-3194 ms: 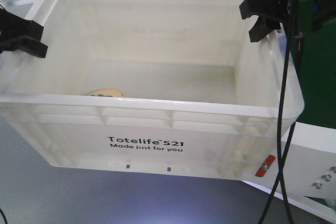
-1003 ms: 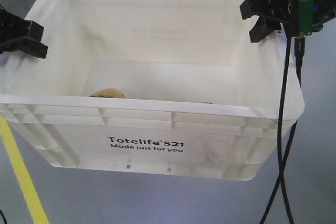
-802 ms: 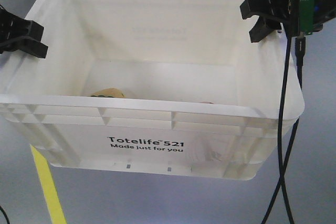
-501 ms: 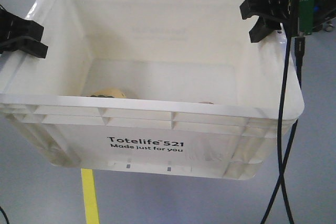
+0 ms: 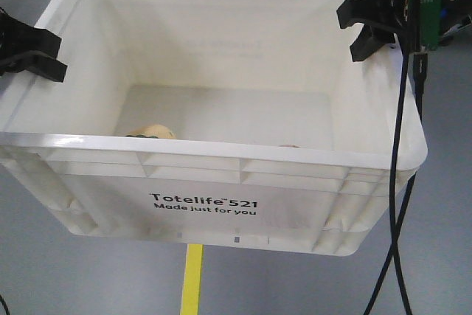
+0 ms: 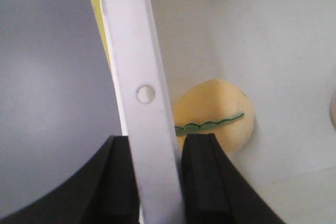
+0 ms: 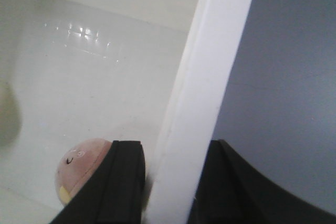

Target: Place moving items into box and shelve

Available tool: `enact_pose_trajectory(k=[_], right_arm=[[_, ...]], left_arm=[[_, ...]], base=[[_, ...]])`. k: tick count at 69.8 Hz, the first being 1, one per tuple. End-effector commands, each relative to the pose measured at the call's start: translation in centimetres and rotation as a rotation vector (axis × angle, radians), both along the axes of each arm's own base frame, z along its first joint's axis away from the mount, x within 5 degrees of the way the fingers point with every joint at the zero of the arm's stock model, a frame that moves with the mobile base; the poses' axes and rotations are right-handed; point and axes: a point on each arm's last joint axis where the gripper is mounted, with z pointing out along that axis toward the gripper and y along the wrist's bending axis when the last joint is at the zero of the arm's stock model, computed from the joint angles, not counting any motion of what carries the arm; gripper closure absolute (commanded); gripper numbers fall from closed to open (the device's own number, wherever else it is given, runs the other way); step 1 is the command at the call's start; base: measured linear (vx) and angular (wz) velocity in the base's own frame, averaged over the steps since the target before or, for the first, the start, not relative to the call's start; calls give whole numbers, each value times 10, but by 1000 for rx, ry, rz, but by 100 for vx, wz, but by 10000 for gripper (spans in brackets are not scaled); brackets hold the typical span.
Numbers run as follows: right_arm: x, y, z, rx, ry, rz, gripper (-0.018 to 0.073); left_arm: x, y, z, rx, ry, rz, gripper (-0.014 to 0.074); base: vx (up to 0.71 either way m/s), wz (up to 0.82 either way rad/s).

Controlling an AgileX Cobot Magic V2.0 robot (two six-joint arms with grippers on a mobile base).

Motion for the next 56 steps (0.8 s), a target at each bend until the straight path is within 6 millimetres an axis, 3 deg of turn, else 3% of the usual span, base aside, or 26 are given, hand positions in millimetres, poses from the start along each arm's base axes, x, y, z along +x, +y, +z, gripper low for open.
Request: enact_pose_trajectory(k=[1, 26, 56], right_arm=[[-10, 1, 33, 80, -159, 35, 571], [-10, 1, 33, 79, -158, 35, 571], [-10, 1, 33, 79, -157, 35, 571]], left_arm=[[-5, -5, 31, -83, -167, 3, 613], [-5, -5, 31, -83, -167, 3, 613], [-5, -5, 30, -83, -166, 3, 613]], base=[[31, 56], [35, 41], [41, 13]])
